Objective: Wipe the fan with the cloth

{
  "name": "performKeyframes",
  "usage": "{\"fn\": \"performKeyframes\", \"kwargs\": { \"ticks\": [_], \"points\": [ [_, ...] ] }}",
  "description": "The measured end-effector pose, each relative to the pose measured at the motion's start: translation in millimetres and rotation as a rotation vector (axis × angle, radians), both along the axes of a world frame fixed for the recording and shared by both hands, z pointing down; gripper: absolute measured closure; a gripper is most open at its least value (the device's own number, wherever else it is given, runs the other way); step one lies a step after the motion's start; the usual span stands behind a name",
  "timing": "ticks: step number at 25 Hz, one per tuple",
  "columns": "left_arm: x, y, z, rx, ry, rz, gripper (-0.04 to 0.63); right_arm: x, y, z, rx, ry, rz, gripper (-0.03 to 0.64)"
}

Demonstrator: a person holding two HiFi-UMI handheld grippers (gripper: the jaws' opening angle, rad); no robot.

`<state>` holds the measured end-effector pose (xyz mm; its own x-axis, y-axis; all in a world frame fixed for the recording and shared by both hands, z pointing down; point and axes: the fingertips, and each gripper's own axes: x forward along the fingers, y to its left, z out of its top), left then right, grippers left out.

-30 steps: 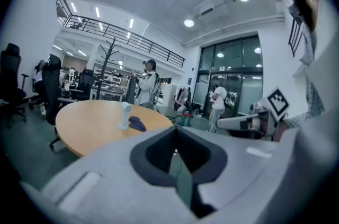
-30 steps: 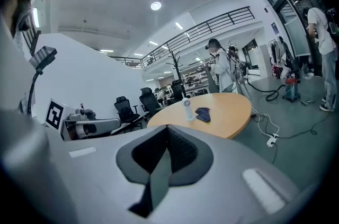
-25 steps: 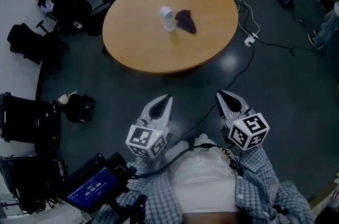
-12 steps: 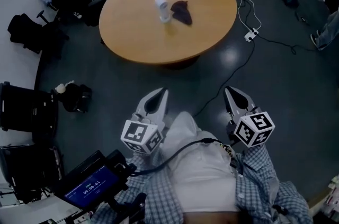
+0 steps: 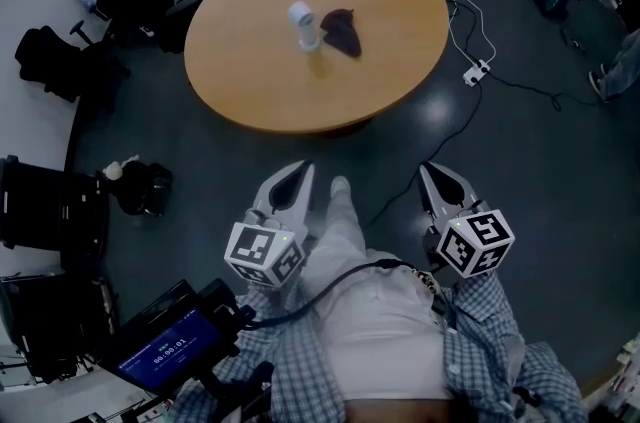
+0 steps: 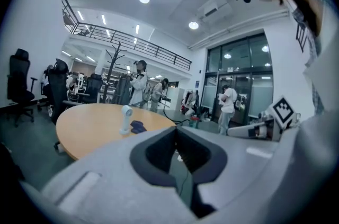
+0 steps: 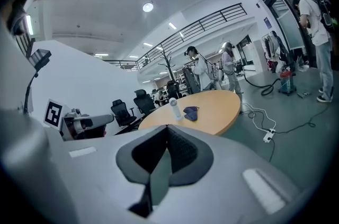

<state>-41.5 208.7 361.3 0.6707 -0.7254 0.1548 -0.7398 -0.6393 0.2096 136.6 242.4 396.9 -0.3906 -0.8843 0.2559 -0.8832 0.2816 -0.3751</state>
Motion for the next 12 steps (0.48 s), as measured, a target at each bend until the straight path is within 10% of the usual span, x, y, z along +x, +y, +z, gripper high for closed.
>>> {"fn": "performKeyframes", "kwargs": {
  "ticks": [12],
  "points": [
    [-15,-124,15,0.053,-0.048,0.03,0.594,-15,-121,2,0.011,0.032,-0.049,0.614]
  ]
}}
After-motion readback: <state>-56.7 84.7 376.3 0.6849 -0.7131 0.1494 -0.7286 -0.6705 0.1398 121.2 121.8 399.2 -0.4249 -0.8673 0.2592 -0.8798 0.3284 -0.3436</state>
